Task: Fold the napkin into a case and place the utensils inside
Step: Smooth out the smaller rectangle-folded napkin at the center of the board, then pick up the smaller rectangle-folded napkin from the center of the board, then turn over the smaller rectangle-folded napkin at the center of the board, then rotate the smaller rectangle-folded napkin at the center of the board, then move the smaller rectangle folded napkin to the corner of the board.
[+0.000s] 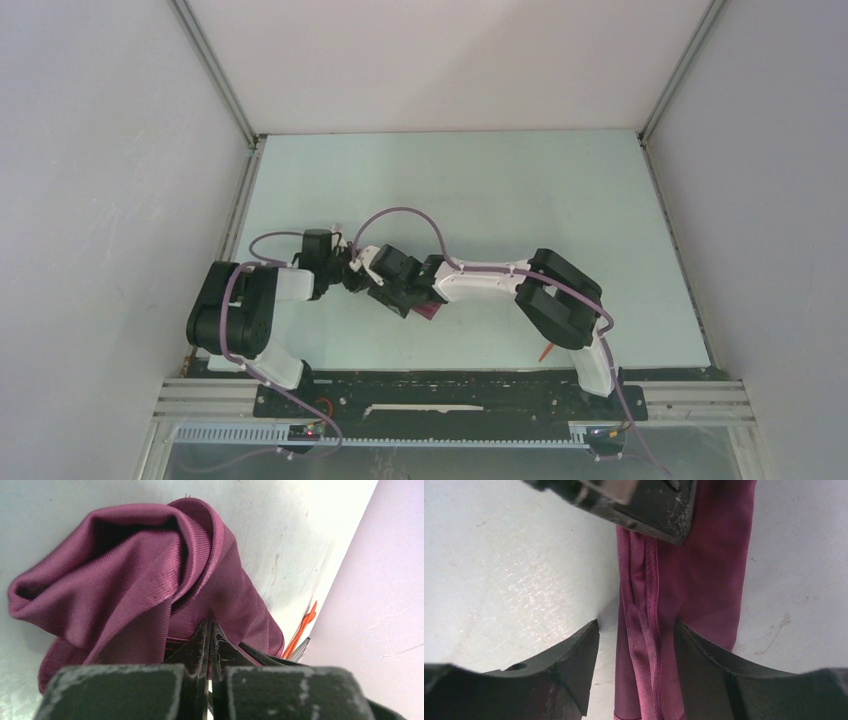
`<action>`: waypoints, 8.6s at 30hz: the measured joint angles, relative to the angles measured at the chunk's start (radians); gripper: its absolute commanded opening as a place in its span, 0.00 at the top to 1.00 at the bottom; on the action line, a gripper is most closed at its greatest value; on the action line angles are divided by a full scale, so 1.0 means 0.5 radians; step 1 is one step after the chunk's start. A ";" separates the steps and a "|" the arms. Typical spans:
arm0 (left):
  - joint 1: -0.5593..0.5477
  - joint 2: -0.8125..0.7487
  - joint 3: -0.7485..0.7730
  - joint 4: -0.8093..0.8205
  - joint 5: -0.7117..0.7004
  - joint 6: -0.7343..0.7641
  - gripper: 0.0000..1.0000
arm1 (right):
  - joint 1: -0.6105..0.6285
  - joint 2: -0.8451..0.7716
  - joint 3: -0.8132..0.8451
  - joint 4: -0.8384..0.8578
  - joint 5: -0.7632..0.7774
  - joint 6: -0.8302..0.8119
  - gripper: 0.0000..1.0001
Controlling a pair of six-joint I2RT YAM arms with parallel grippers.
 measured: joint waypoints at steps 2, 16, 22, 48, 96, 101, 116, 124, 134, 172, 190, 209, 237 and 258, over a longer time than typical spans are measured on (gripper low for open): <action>0.001 -0.001 0.004 -0.009 -0.001 0.006 1.00 | -0.033 -0.012 -0.035 0.047 -0.056 0.081 0.41; 0.007 -0.101 0.019 -0.168 -0.095 0.076 0.93 | -0.089 -0.014 -0.137 0.288 -0.004 0.217 0.88; 0.013 -0.272 0.089 -0.407 -0.153 0.135 0.67 | -0.063 -0.034 -0.172 0.333 0.084 0.217 1.00; 0.160 -1.215 0.680 -1.426 -0.420 0.557 0.55 | -0.970 -0.104 -1.217 1.918 -2.506 2.219 0.97; -0.304 0.632 1.004 -0.476 0.050 0.204 0.56 | -0.650 -0.982 -1.383 0.311 -1.509 1.207 0.32; -0.296 0.300 1.003 -0.565 0.039 0.202 0.50 | -0.541 -1.027 -1.383 0.319 -1.304 1.360 0.32; -0.304 0.113 1.200 -0.885 0.050 0.348 0.22 | -1.351 -0.582 -0.880 0.443 -0.663 1.665 0.29; -0.304 0.341 1.521 -1.334 -0.101 0.673 0.22 | -1.677 -0.375 -0.353 0.136 -0.789 1.232 0.29; -0.304 0.431 1.056 -1.273 -0.092 0.680 0.38 | -1.386 -0.756 -0.829 0.037 -1.333 1.106 0.27; -1.051 0.307 -0.016 1.194 -0.206 -1.437 0.23 | -1.712 -0.983 -0.954 -0.011 -1.543 1.107 0.21; -0.835 -0.766 0.304 -0.211 -0.294 -0.142 0.21 | -2.156 -0.523 -1.253 0.487 -2.267 1.192 0.20; -0.835 -0.729 0.412 -0.340 -0.165 0.021 0.21 | -2.132 -0.832 -1.421 0.161 -1.956 1.141 0.18; -0.730 -1.122 0.438 -0.500 -0.067 0.170 0.21 | -0.912 -0.761 -0.733 -0.797 0.591 0.598 0.45; -0.729 -1.209 0.433 -0.516 -0.005 0.169 0.20 | -1.189 -0.484 -0.623 -0.468 0.642 0.444 0.42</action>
